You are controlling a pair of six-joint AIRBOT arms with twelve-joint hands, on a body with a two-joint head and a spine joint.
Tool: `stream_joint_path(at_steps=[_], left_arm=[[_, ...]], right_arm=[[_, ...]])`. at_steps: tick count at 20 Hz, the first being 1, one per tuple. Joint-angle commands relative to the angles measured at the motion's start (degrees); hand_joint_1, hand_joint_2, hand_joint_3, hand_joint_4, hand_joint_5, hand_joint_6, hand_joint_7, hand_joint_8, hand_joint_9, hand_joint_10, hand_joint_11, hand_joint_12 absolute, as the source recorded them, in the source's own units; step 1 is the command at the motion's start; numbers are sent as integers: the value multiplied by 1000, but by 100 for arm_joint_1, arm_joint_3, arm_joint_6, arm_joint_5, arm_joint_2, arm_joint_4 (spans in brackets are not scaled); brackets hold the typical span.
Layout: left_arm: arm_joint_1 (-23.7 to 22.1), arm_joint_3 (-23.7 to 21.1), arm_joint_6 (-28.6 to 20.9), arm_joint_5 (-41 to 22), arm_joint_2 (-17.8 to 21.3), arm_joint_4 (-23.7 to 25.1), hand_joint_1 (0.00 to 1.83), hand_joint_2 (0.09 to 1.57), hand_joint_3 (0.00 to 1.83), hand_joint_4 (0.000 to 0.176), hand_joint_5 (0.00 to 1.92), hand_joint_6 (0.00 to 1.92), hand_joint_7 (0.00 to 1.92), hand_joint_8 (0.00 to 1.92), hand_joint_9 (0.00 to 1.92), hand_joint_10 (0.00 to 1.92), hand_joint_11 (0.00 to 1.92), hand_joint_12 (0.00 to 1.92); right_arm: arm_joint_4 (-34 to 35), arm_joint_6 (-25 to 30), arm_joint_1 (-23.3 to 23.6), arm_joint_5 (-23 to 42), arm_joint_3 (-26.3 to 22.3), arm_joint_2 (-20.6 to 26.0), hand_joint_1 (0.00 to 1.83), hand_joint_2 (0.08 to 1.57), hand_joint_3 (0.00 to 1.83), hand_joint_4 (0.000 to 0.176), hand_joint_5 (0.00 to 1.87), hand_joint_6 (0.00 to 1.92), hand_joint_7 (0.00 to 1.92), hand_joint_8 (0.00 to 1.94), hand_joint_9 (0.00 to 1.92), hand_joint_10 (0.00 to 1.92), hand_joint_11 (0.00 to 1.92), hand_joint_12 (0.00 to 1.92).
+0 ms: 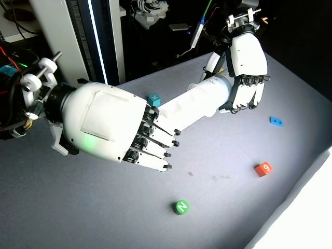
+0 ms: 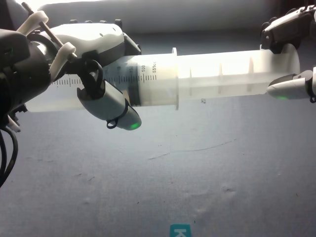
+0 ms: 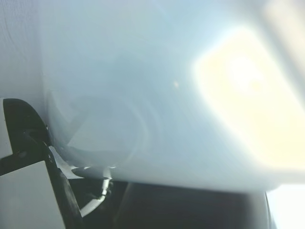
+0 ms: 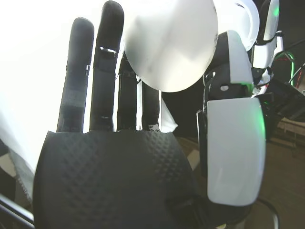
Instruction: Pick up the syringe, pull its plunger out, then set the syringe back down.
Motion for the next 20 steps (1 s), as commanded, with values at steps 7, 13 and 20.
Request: stream_joint_path(at_steps=[7,13,20], left_arm=[[-76,18,84,-137,61,270,1368,1137,0,0,886,1044,998,1000,800,1403,480,1614],[-94,6,84,-147,61,270,1361,1156,1,0,858,1104,953,1044,763,1456,432,1652],[-123,-15,84,-180,60,270,1363,1153,1,0,854,1108,964,1047,768,1439,462,1650]], right_arm=[[171,-1,105,752,12,34,1180,1185,1,24,828,1233,878,1181,775,940,430,1481],[131,4,107,752,-5,14,1171,1200,0,23,801,1291,852,1199,766,911,401,1456],[83,42,106,752,-7,-6,1060,1248,1,0,726,1367,678,829,593,835,267,1394]])
